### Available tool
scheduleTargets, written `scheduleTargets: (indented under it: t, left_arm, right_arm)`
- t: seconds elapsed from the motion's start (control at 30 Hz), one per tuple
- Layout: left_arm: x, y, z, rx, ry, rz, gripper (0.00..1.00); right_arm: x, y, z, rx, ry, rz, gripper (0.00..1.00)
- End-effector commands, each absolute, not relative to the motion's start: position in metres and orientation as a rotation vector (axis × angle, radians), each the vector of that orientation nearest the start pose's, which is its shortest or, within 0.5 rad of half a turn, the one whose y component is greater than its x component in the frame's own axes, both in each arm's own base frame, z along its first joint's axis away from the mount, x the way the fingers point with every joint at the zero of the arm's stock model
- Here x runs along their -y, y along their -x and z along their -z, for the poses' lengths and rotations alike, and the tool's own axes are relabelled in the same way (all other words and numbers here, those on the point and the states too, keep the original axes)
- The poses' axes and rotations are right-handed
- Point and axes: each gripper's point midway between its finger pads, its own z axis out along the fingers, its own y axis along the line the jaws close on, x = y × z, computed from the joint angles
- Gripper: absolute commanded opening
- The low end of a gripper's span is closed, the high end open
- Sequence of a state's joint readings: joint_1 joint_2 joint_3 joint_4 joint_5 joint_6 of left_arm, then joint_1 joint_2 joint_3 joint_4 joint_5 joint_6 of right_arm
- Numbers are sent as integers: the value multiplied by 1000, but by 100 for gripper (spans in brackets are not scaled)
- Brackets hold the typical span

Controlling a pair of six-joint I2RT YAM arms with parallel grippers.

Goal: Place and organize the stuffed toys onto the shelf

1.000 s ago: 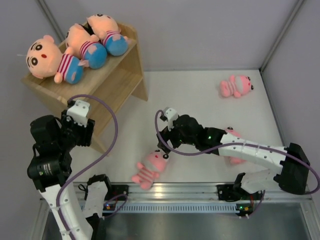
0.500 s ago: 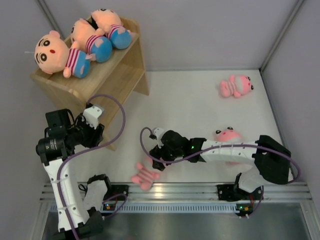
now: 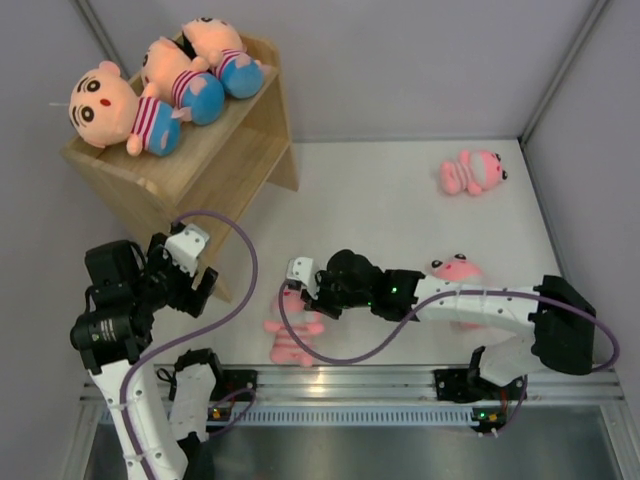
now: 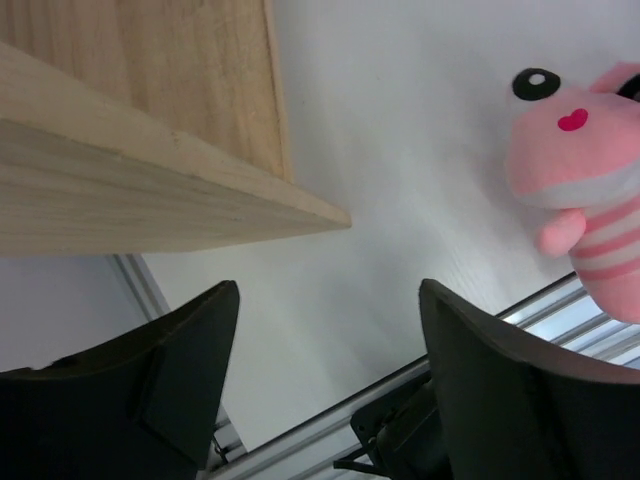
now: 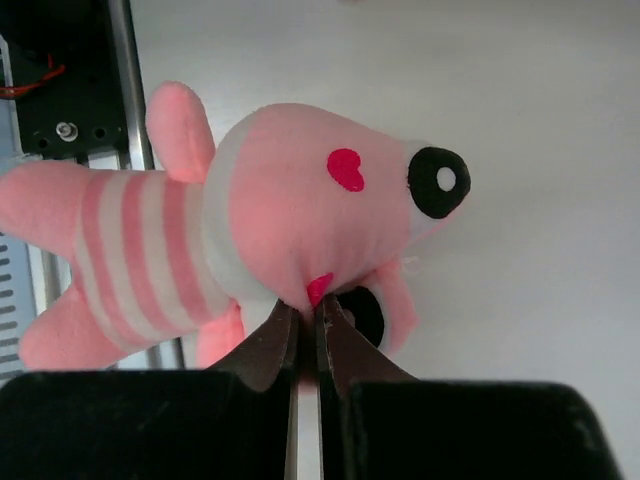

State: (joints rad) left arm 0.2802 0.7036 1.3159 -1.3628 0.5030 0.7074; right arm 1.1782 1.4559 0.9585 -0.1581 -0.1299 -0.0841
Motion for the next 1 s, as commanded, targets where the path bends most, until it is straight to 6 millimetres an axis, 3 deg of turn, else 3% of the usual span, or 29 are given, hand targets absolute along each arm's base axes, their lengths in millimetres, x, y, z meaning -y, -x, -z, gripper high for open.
scheduleTargets:
  t: [0.0,0.07,0.23,0.4,0.6,0.7,0.73,0.8,0.83,0.87,0.9,0.97]
  left_arm:
    - [55,-124,-293,-2057,-764,249,84]
    - [66,-119,-306,-1989,-794,283,92]
    - [83,-111,-327,-1885,-820,339,98]
    - [99,-97,-345,-1759,-884,366,99]
    - [90,-107,-342,-1829,-816,361,95]
    - [85,-115,-340,-1852,-774,354,62]
    - [84,-116,-340,-1854,-766,349,41]
    - [84,-119,-339,-1854,-739,352,23]
    - [83,-120,-339,-1855,-723,350,5]
    - [83,-123,-343,-1850,-684,354,3]
    - [82,-124,-345,-1847,-661,351,1]
    - [74,-129,-353,-1834,-595,298,0]
  right_arm:
    - [-419,-145,-256,-1132,1486,-703,0]
    - [-431,-152,-289,-987,1477,-643,0]
    - [-463,-151,-342,-760,1516,-639,0]
    - [-481,-143,-373,-603,1544,-651,0]
    - [-486,-121,-395,-433,1585,-709,0]
    - [-484,-111,-403,-370,1582,-743,0]
    - [-482,-108,-408,-354,1568,-752,0]
    - [-480,-104,-416,-333,1544,-772,0]
    - [-479,-103,-419,-332,1530,-779,0]
    - [-479,-106,-421,-350,1510,-775,0]
    - [-479,-111,-424,-378,1477,-771,8]
    - [-475,-120,-435,-477,1360,-806,43]
